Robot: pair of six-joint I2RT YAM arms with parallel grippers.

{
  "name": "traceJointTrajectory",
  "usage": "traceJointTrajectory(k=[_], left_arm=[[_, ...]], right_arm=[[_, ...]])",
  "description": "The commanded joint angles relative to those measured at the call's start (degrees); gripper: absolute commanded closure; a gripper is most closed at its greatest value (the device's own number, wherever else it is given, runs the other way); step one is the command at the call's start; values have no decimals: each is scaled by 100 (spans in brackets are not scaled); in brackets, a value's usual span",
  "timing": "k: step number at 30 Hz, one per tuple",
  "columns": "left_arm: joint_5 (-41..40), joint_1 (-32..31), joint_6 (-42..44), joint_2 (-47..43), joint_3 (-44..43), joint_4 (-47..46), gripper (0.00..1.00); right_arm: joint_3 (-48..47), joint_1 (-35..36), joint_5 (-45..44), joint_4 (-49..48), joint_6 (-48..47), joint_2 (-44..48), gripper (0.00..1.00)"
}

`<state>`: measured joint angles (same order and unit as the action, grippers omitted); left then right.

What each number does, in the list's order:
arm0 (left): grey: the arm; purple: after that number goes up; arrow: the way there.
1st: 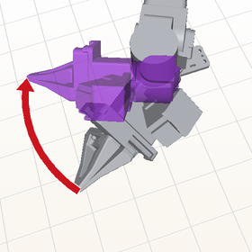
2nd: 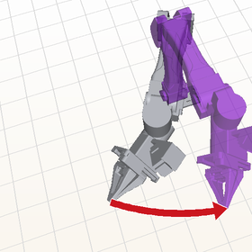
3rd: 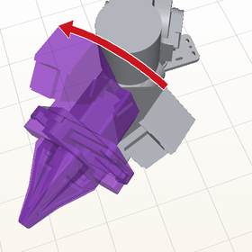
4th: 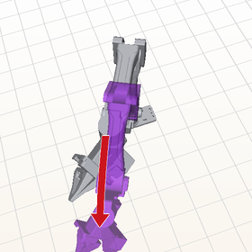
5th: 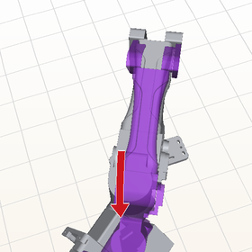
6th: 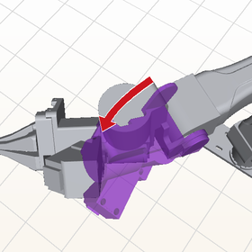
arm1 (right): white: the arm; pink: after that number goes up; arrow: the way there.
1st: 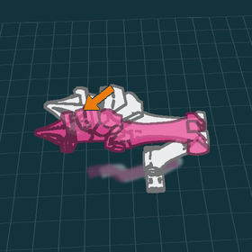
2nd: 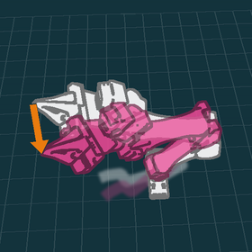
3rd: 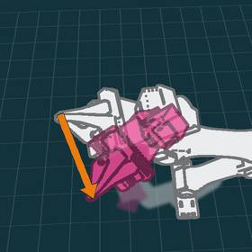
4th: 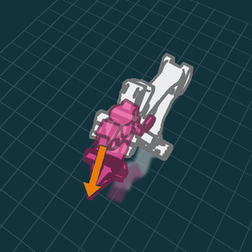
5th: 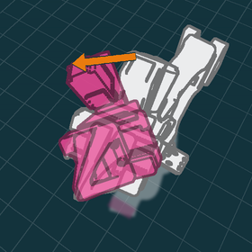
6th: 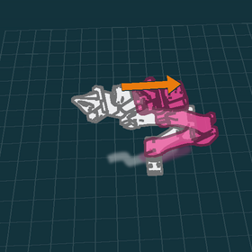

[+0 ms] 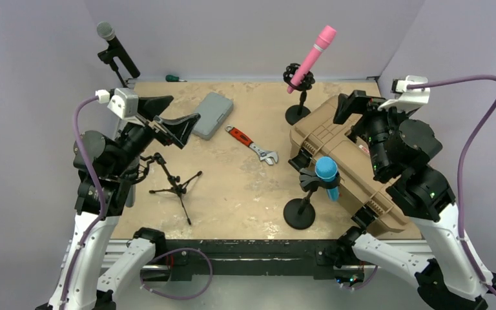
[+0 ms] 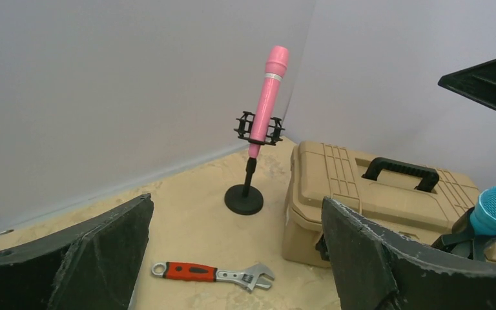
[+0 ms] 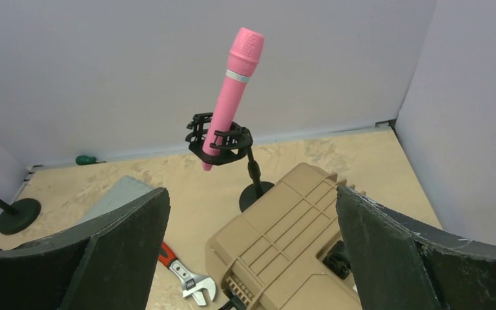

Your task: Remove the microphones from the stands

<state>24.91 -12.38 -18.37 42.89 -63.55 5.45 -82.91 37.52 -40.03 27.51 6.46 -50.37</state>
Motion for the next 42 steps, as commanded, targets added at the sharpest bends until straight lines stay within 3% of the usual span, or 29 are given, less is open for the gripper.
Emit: traceJointTrajectory(k=[1, 5, 11, 17, 21, 30, 39, 42], left_arm=[[190, -163, 169, 45, -231, -75, 0], [202, -281, 197, 119, -276, 5, 0], [190, -514, 276, 250, -334, 132, 0], [185, -850, 446, 404, -465, 390, 0], [199, -1199, 668, 498, -588, 649, 0], [293, -2326, 1201, 804, -774, 1101, 0], [254, -3667, 833, 1756, -797, 575, 0], [-201, -4170, 775, 2026, -670, 84, 0]], right_arm=[[5, -16, -149, 215, 130, 211, 1], [201, -16, 325, 240, 41, 516, 1], [448, -23, 1716, 293, -160, 941, 1], [682, -17, 3655, 539, -567, 939, 1], [803, -16, 4497, 728, -781, 745, 1], [951, -21, 4801, 1012, -936, 898, 1], [963, -15, 4799, 1247, -691, 1283, 1], [973, -21, 4596, 1482, -696, 1301, 1]])
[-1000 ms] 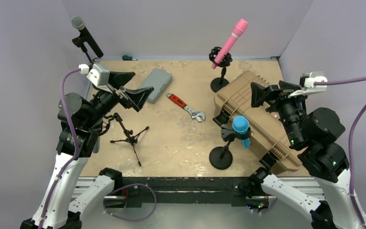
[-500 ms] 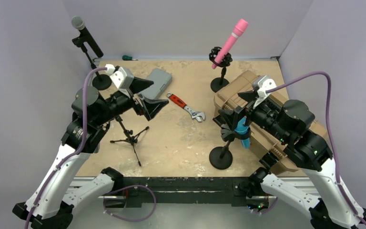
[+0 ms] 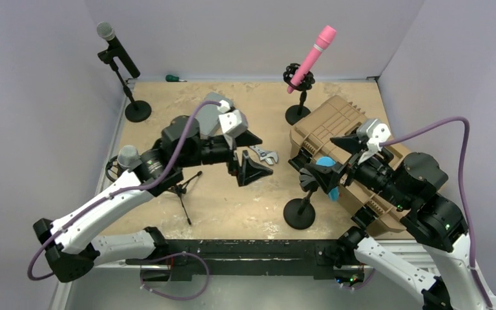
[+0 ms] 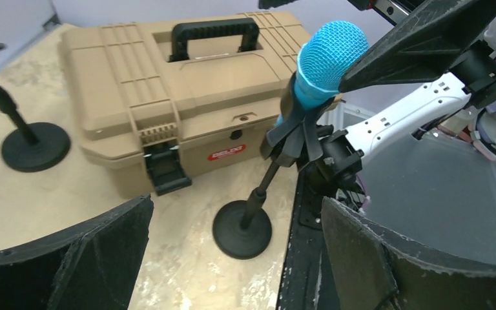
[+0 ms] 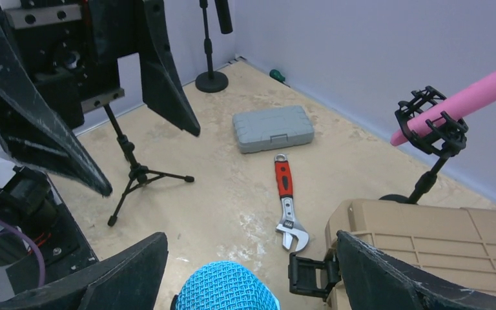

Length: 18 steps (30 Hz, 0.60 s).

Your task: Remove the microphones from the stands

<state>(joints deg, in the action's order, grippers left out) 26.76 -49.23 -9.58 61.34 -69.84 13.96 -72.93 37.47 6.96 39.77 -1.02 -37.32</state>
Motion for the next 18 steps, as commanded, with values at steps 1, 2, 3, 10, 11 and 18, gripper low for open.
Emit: traceJointTrajectory(k=[1, 2, 3, 10, 11, 18], left_arm=[[-658, -692, -87, 294, -47, -871, 0], [-891, -872, -80, 421, -80, -951, 0], [-1072, -1016, -67, 549, -120, -1033, 0], [-1487, -1578, 169, 1077, -116, -1612, 1], [-1494, -1602, 182, 1088, -60, -1709, 1], [-1452, -1660, -21, 1152, 308, -2313, 0]], right_arm=[[-16, -13, -153, 313, 55, 16, 2], [-19, -12, -189, 361, 57, 26, 3], [-11, -13, -198, 380, 58, 56, 4], [97, -13, -83, 376, 57, 302, 17], [122, -12, -54, 367, 58, 332, 17], [322, -16, 240, 297, 257, 375, 15]])
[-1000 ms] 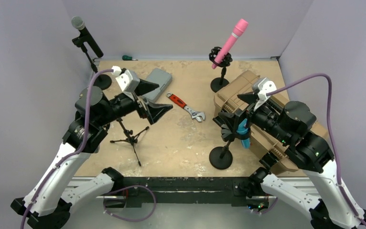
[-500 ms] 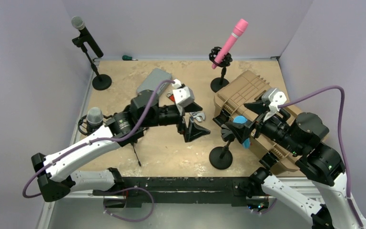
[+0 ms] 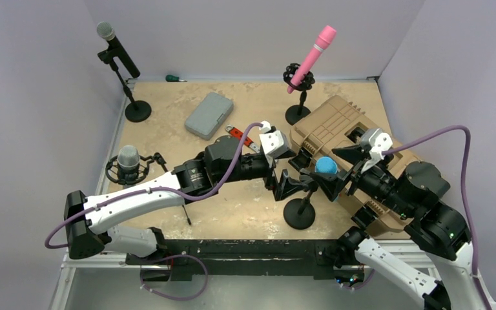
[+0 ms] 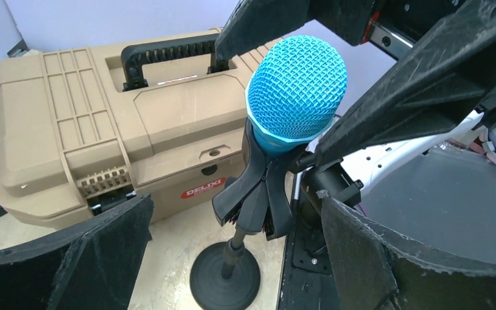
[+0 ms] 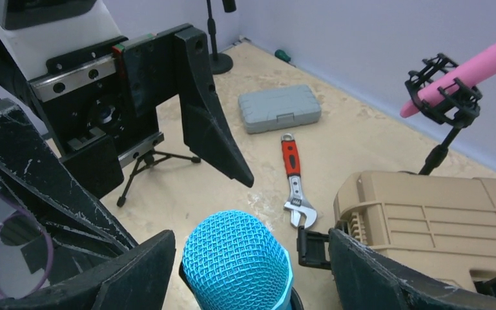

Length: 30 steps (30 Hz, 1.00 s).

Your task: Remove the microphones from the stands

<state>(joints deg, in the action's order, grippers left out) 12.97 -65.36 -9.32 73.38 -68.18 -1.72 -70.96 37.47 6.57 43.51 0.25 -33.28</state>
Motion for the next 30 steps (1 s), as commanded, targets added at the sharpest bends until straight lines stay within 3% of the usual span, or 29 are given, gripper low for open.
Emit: traceJointTrajectory(k=[1, 8, 15, 26, 30], left_arm=[[-47, -53, -89, -14, 147, -788, 0], [211, -90, -248, 154, 250, -1092, 0], [467, -91, -193, 227, 313, -1176, 0], [629, -96, -253, 736, 164, -1428, 0], [649, -95, -254, 824, 121, -1464, 4]], right_arm=[[148, -13, 283, -87, 133, -38, 15], [196, -13, 302, -105, 159, -60, 20], [291, -19, 296, -186, 135, -80, 38], [337, -19, 323, -237, 96, -61, 56], [342, -12, 345, -254, 56, -75, 64]])
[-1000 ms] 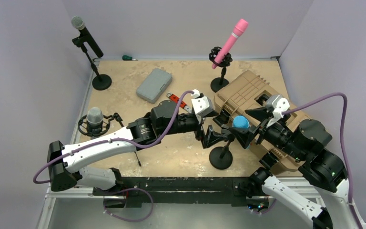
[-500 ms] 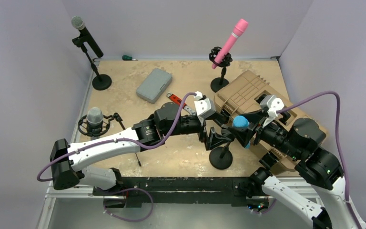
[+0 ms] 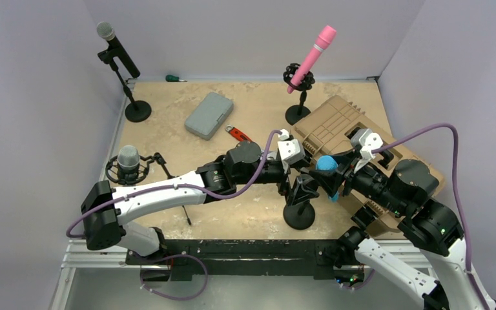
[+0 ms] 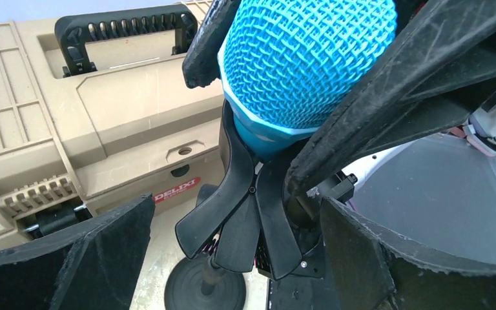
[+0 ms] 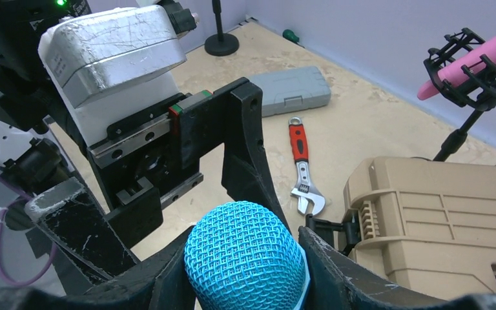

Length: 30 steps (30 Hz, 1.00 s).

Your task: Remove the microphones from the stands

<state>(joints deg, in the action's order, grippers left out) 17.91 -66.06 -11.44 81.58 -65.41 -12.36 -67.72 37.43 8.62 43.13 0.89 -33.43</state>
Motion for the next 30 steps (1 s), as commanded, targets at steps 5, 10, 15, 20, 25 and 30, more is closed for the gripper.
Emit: traceJointTrajectory(k=[5, 10, 15, 20, 25, 30], left_arm=[[284, -28, -23, 38, -148, -414, 17], [273, -28, 54, 25, -164, -276, 37], [164, -27, 262, 68, -373, 142, 79], [117, -29, 310, 183, -557, 515, 100], [70, -29, 313, 127, -489, 513, 100], [72, -29, 355, 104, -464, 555, 100]], right_arm=[[20, -8, 122, -234, -26, -70, 67], [14, -8, 131, -230, -36, -104, 71], [-38, -8, 105, -220, -30, -181, 79], [-125, -8, 105, -280, -45, -277, 90], [-311, -8, 126, -453, -24, -354, 100], [-727, -8, -52, -899, 56, -257, 100]])
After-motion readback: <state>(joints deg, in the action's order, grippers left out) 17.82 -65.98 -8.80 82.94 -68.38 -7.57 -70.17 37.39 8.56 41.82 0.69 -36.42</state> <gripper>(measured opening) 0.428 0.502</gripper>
